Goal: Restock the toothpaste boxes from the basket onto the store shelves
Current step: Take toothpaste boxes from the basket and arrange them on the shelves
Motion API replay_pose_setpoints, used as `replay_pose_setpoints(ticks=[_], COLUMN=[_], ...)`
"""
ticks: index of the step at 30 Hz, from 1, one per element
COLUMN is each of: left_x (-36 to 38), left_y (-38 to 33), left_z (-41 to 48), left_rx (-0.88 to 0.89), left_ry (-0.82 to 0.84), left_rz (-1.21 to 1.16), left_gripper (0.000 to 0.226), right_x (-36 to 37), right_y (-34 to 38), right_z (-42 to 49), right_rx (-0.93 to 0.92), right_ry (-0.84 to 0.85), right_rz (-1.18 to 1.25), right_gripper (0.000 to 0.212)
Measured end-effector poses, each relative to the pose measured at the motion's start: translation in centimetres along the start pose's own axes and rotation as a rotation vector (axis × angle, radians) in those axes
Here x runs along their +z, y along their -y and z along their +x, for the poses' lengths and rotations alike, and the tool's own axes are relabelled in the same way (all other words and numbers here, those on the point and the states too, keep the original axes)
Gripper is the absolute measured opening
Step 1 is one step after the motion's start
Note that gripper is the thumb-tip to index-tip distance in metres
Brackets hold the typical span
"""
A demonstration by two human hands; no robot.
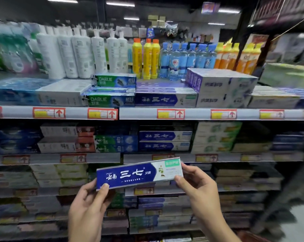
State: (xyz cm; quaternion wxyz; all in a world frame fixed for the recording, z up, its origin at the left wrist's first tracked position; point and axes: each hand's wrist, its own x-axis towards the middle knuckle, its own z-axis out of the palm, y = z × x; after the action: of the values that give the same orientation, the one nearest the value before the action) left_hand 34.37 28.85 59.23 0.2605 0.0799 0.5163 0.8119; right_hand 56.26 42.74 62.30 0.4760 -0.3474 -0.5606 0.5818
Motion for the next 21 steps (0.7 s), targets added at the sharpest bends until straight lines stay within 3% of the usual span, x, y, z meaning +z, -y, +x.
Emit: replay_pose_setpoints(ticks=[7,15,21], left_x=[8.6,16.8,21.4], left_y=[2.9,6.3,9.6], left_z=[-2.9,-6.8,-8.8], left_rx=[0.072,0.155,0.164], left_ry=[0.019,0.206,0.251], left_rz=[-0.027,0.064,0.112], left_gripper=[0.017,0.025,0.025], right_x=[-7.8,-16.7,-22.3], right_y=[2.7,4.9,5.6], right_z=[2.5,4.3,5.2], right_rx=[-0.044,-0.058,-0.043], right_ry=[-0.096,-0.179,-0.250], right_rz=[0.028,0.044,0.079], right_gripper=[0.036,0.037,0.036])
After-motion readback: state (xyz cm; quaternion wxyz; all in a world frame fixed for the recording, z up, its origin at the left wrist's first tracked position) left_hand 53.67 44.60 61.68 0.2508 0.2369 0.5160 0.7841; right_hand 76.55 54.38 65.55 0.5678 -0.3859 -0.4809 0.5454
